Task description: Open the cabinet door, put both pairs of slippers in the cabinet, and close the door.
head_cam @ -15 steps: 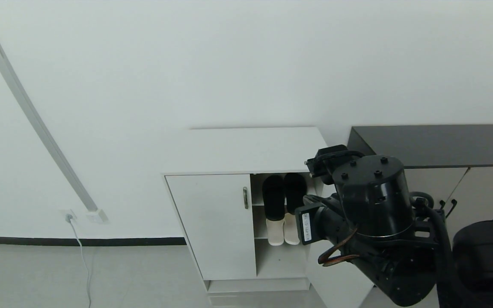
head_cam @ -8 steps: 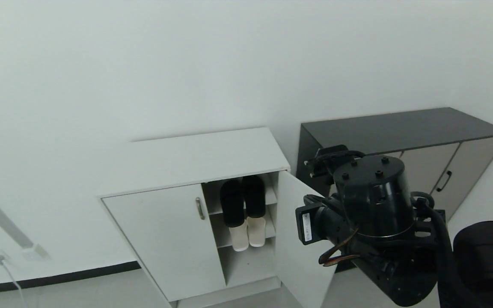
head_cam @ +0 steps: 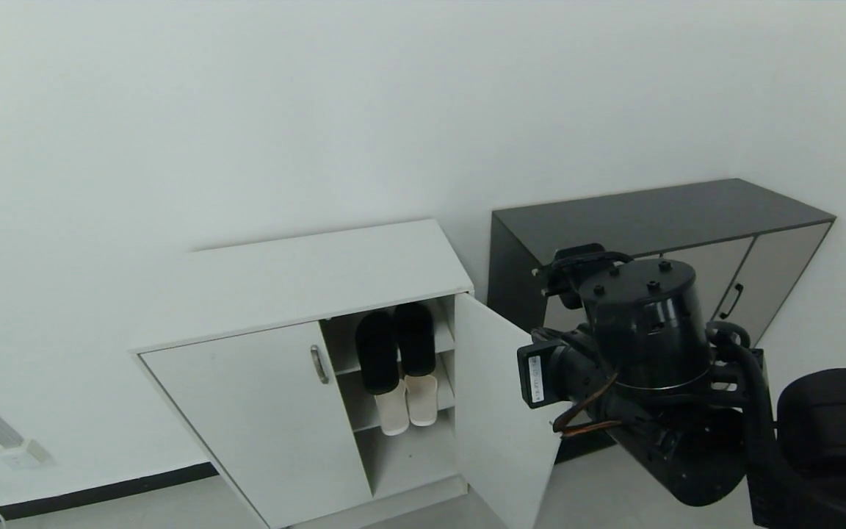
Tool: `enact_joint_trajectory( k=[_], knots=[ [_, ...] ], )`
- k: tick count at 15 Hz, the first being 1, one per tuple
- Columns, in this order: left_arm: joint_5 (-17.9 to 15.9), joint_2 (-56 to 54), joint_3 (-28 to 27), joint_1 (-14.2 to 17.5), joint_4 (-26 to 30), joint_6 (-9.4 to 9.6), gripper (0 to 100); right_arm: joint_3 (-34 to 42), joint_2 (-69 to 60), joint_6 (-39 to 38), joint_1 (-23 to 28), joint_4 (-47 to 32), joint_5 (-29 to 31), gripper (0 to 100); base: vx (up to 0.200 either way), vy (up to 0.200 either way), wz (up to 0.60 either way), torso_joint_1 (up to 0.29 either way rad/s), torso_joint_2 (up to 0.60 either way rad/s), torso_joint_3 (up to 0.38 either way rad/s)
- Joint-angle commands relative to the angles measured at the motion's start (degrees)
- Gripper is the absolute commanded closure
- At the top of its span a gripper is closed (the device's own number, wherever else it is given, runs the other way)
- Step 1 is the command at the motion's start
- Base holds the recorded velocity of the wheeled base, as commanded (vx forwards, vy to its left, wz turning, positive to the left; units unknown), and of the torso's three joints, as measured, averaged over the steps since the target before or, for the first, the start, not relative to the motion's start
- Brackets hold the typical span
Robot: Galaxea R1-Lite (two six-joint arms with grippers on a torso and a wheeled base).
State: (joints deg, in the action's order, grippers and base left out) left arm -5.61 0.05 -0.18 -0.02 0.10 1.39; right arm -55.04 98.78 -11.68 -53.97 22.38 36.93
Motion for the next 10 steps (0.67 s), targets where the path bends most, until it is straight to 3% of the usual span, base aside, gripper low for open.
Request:
enact_joint_trajectory(
  k=[1, 3, 6, 10],
  knots=[
    [-0.02, 0.04, 0.01, 0.02, -0.01, 0.02, 100, 0.02, 0.18, -0.01, 0.09, 0.03, -0.01, 100, -0.2, 0.0, 0.0, 0.007, 0.0, 0.002],
    [-0.02, 0.04, 0.01, 0.02, -0.01, 0.02, 100, 0.02, 0.27, 0.08, 0.35, 0.03, -0.01, 100, -0.2, 0.0, 0.0, 0.015, 0.01, 0.002],
    [-0.02, 0.04, 0.01, 0.02, -0.01, 0.02, 100, 0.02, 0.98, -0.01, 1.76, 0.12, -0.1, 100, 0.0, 0.0, 0.0, 0.0, 0.0, 0.0],
    [-0.02, 0.04, 0.01, 0.02, -0.01, 0.02, 100, -2.26, 6.34, 2.01, 11.17, 3.9, -4.32, 100, 0.0, 0.0, 0.0, 0.0, 0.0, 0.0]
  ],
)
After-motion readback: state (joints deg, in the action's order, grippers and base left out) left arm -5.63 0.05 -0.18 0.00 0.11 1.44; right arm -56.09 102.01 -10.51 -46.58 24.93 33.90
